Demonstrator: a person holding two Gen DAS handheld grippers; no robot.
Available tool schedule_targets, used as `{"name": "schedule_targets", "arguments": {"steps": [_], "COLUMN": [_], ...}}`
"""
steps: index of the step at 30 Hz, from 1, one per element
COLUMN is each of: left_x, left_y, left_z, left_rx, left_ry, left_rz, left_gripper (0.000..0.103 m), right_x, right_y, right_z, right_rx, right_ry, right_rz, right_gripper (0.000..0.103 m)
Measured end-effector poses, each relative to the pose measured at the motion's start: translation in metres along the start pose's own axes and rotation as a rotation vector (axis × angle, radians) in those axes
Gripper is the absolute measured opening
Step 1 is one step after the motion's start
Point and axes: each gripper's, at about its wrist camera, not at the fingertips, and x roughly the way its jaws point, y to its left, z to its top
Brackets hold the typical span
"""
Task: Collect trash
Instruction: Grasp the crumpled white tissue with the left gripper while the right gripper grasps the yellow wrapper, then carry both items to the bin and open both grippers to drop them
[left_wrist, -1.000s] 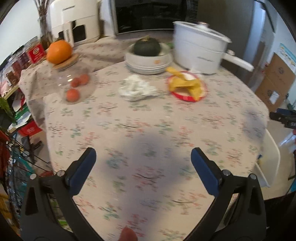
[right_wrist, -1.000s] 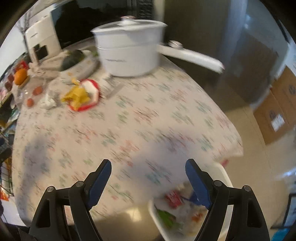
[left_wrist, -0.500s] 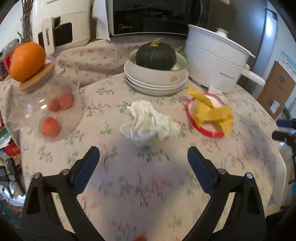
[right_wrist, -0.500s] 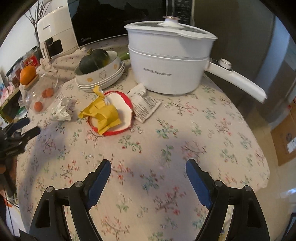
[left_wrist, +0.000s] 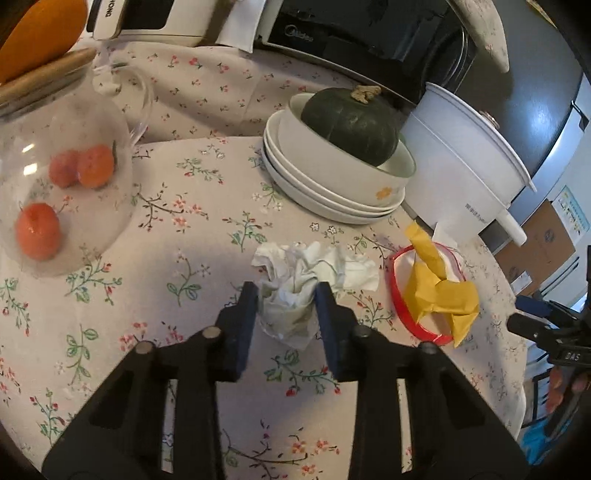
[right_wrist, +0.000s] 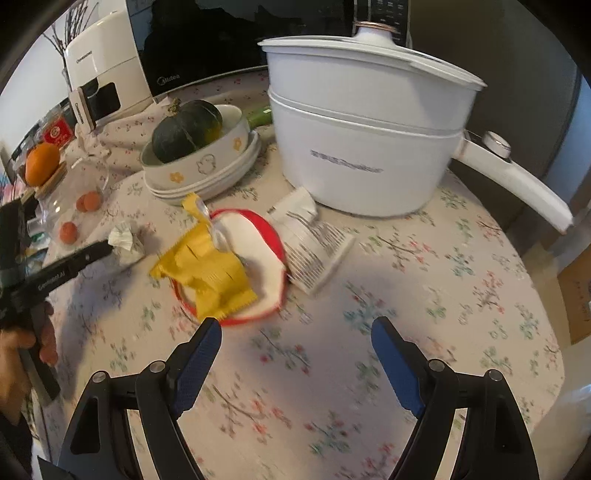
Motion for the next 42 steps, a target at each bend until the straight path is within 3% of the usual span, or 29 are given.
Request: {"name": "schedule_targets", "arguments": {"steps": [5, 9, 15, 17, 21, 24, 32, 42], "left_x": [-0.009, -0.029, -0.059, -0.066, -0.079, -0.090, -0.129, -0.176], "left_y": [-0.001, -0.005, -0.004, -0.004, -0.006, -0.010, -0.024, -0.068], "left_z": [-0.002, 0.000, 0.002, -0.001, -0.008, -0.012, -0.026, -0.053], "left_rx": [0.003, 0.044, 0.034, 0.024, 0.003, -0.009, -0.061, -0.025], "left_ry": [-0.002, -0.029, -0.046, -0.039, -0.031, -0.034, -0.052, -0.075], "left_rz": [0.035, 0.116, 0.139, 0.146, 0.152, 0.153, 0.137, 0.081], "left_gripper": [0.027, 0.026, 0.026, 0.026, 0.026, 0.026, 0.026, 0.026], "right_x": [0.013, 0.025, 0.056, 0.065, 0.064, 0.053, -0.012, -0.104], "right_y": [0.024, 0.037, 0.043, 0.043, 0.048, 0.058, 0.071, 0.037], "right_z": [0.016, 0.025, 0.029, 0.026, 0.019, 0.017, 0.009, -0.039], "right_rx": [0.002, 0.032, 0.090, 0.113, 0.124, 0.079, -0.014, -0.053], "right_ry": [-0.024, -0.028, 0.033, 0.060, 0.058, 0.062, 0.003, -0.067], "right_rz": [0.068, 0.140, 0.134, 0.126, 0.169, 0.165, 0.178, 0.177], "right_gripper": [0.085, 0.084, 0.070, 0.058, 0.021, 0.012, 0.011, 0.011]}}
